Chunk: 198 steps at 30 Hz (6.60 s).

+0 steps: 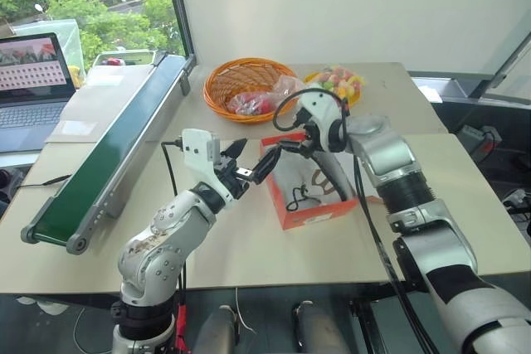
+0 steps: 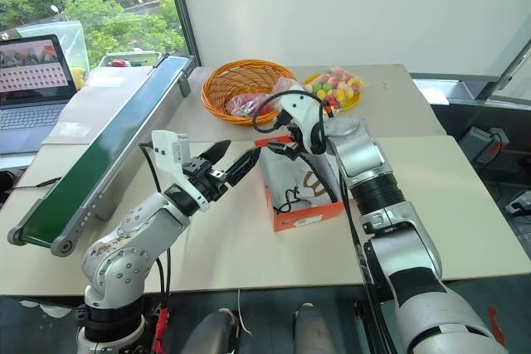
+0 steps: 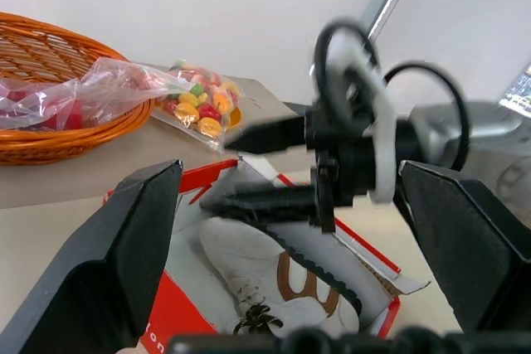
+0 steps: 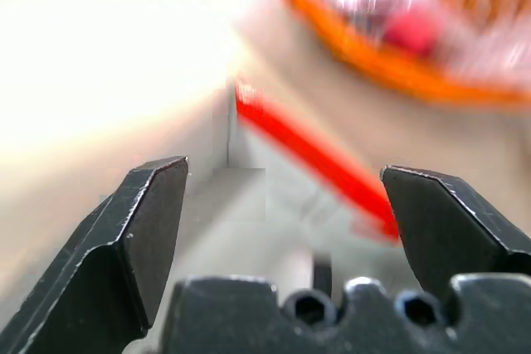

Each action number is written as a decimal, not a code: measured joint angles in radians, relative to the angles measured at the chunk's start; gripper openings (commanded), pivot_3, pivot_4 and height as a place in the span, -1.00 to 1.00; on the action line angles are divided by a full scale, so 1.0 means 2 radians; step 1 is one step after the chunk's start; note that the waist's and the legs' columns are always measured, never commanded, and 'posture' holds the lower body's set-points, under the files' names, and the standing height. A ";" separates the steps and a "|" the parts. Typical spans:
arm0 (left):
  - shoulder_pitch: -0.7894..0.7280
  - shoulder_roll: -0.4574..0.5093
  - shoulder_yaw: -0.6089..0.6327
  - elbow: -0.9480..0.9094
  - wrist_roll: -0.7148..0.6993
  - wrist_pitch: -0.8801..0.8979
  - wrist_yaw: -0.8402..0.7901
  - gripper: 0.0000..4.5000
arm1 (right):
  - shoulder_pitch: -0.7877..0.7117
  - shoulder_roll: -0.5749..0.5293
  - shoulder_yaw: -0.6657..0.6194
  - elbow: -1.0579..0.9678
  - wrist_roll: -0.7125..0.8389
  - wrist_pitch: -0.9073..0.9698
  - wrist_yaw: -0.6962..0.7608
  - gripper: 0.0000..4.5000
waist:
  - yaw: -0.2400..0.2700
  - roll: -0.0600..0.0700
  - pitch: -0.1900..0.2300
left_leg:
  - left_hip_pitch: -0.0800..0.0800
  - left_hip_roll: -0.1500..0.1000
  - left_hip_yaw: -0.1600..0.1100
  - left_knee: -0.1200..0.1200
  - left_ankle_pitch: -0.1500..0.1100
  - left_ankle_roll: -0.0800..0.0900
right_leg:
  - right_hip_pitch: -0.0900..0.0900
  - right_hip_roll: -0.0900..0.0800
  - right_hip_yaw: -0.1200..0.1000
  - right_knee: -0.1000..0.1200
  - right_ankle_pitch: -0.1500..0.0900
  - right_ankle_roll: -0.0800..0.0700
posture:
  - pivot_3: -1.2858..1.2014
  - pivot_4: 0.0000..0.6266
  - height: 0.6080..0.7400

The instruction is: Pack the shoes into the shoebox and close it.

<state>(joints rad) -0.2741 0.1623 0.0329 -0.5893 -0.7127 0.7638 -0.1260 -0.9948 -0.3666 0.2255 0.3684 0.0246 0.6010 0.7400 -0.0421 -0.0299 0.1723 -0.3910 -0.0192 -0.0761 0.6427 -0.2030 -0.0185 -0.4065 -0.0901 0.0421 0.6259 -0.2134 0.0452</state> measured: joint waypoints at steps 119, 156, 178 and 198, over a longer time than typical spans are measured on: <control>-0.028 0.272 0.247 0.424 0.174 -0.127 -0.113 1.00 | 0.131 0.038 0.003 -0.224 0.175 -0.014 0.085 0.98 | -0.002 0.000 0.000 | -0.005 0.001 0.000 -0.002 0.000 0.000 | -0.009 0.000 0.000 0.003 0.000 -0.001 | 0.03 -0.52 1.00; -0.080 0.005 0.075 0.085 0.018 0.018 -0.024 -0.93 | 0.051 0.147 -0.229 -0.160 0.359 0.120 -0.149 1.00 | -0.001 -0.001 0.000 | -0.006 0.000 0.000 -0.001 0.001 -0.001 | -0.009 0.000 0.000 0.003 0.001 -0.002 | 0.03 -0.52 1.00; -0.133 -0.033 0.058 0.054 0.003 0.010 0.038 -0.93 | 0.050 0.137 -0.222 -0.150 0.372 0.117 -0.170 1.00 | -0.001 -0.001 0.000 | -0.006 0.000 0.000 0.000 0.001 -0.001 | -0.008 0.000 0.000 0.002 0.001 -0.002 | 0.03 -0.52 1.00; -0.133 -0.032 0.063 0.063 -0.019 0.021 0.038 -0.57 | 0.050 0.137 -0.217 -0.147 0.372 0.117 -0.163 -0.82 | -0.001 -0.001 0.000 | -0.006 0.000 0.000 0.000 0.001 -0.001 | -0.008 0.000 0.000 0.002 0.001 -0.002 | 0.03 -0.52 1.00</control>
<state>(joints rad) -0.5392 0.0990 0.1581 -0.4632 -0.7511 0.8059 -0.0494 -0.8943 -0.0930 -0.2081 0.0743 0.7688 0.8352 0.4144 -0.0448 -0.0321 0.1716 -0.4037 -0.0182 -0.0764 0.6419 -0.2018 -0.0212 -0.4233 -0.0896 0.0413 0.6304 -0.2118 0.0414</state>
